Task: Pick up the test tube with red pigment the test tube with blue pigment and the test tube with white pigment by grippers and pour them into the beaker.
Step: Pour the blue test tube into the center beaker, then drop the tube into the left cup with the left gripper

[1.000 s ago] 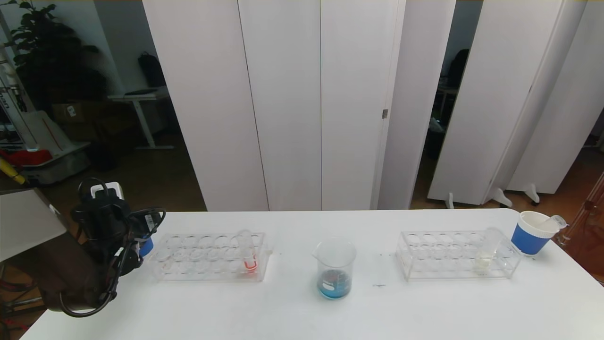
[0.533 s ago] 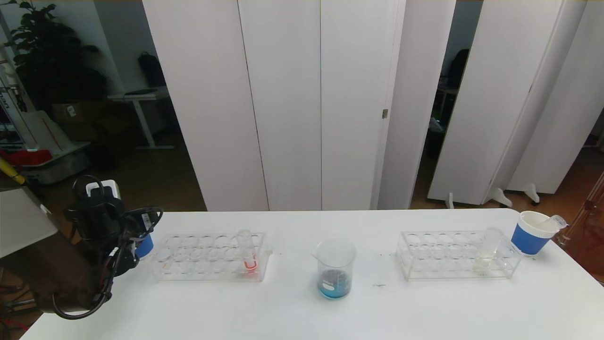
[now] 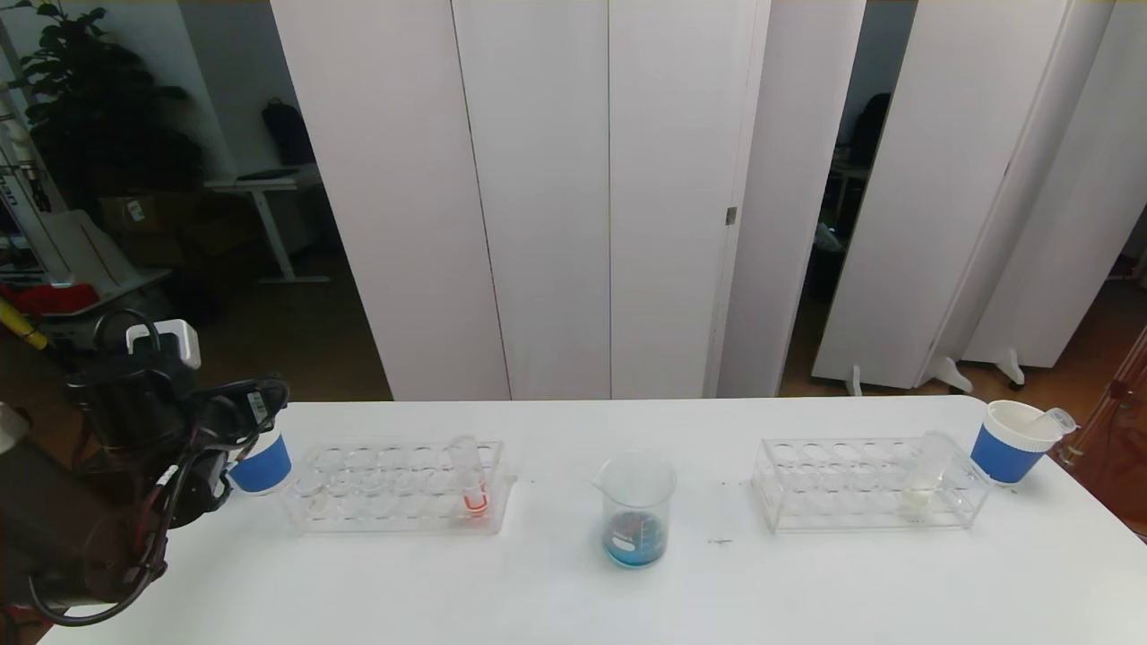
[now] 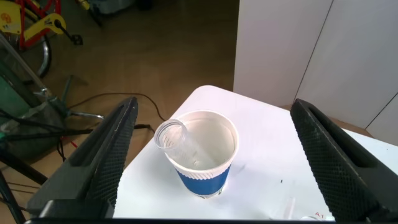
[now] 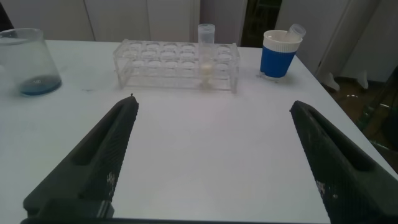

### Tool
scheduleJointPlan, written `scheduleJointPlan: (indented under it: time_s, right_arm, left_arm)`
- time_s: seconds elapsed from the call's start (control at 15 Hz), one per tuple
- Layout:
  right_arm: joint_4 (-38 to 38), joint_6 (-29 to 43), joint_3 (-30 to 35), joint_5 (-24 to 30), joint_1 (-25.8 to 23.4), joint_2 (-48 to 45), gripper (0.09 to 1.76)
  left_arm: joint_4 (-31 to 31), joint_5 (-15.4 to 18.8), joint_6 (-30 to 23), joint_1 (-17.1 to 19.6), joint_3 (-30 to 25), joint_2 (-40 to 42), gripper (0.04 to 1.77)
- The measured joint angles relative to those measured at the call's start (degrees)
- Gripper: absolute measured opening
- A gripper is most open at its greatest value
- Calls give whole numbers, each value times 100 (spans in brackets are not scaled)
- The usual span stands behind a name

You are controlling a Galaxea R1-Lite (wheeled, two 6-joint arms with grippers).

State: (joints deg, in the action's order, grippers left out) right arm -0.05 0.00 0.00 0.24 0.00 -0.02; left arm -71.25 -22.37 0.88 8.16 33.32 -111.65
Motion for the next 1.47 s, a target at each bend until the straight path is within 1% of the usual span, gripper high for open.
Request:
scheduleJointPlan:
  time_s: [0.33, 0.6, 0.8, 0.93, 1.13, 1.47]
  right_arm:
    - [-2, 0, 0, 0, 0, 0, 175]
    - [-2, 0, 0, -2, 0, 0, 175]
    - [-2, 0, 0, -2, 0, 0, 175]
    - [-2, 2, 0, -2, 0, 0, 175]
    - [-2, 0, 0, 0, 0, 0, 175]
    - [-2, 0, 0, -2, 0, 0, 175]
  left_arm:
    - [1005, 49, -4, -133, -250, 1213, 175]
    - [1901, 79, -2, -461, -584, 2428, 175]
    - [2712, 85, 6, -731, -951, 3534, 175]
    - [3369, 148, 69, -836, -1180, 4347, 175]
    - [4424, 276, 221, -897, -1403, 5589, 175]
    - [6343, 338, 361, -908, -1496, 7726, 175]
